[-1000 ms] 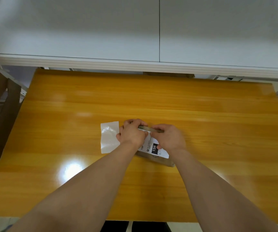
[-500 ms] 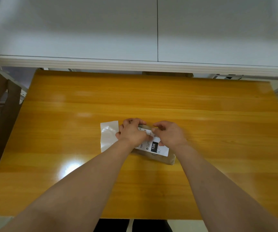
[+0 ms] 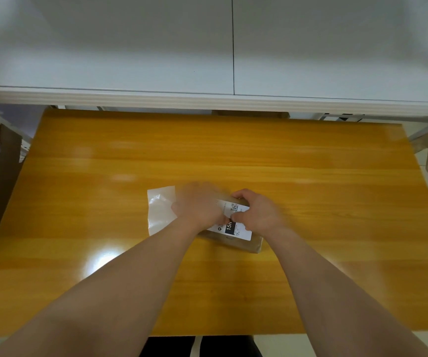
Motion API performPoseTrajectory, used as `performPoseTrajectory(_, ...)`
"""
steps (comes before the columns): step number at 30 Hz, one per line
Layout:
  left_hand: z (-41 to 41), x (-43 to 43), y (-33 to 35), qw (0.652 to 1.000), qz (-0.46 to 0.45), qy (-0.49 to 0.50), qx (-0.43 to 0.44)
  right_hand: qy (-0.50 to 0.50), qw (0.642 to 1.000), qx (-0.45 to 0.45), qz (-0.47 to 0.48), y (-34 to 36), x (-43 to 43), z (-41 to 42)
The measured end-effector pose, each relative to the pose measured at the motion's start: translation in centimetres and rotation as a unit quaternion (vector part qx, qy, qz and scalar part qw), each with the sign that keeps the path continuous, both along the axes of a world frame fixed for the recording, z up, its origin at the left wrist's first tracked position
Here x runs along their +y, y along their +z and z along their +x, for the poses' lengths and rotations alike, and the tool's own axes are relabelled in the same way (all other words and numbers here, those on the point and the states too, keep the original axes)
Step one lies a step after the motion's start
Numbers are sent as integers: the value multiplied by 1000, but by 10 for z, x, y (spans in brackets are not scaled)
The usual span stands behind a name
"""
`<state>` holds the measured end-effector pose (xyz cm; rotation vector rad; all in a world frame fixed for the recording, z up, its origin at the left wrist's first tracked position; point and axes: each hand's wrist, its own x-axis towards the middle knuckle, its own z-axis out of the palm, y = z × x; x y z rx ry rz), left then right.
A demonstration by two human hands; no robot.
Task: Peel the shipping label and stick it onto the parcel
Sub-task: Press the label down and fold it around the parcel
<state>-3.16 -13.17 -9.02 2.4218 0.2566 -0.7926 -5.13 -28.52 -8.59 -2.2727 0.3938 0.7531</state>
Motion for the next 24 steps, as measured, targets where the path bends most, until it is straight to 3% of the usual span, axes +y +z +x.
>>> performPoseTrajectory(24,3,-7,-7,998,-2,66,-22,-156,985,22,66,-12,4,13)
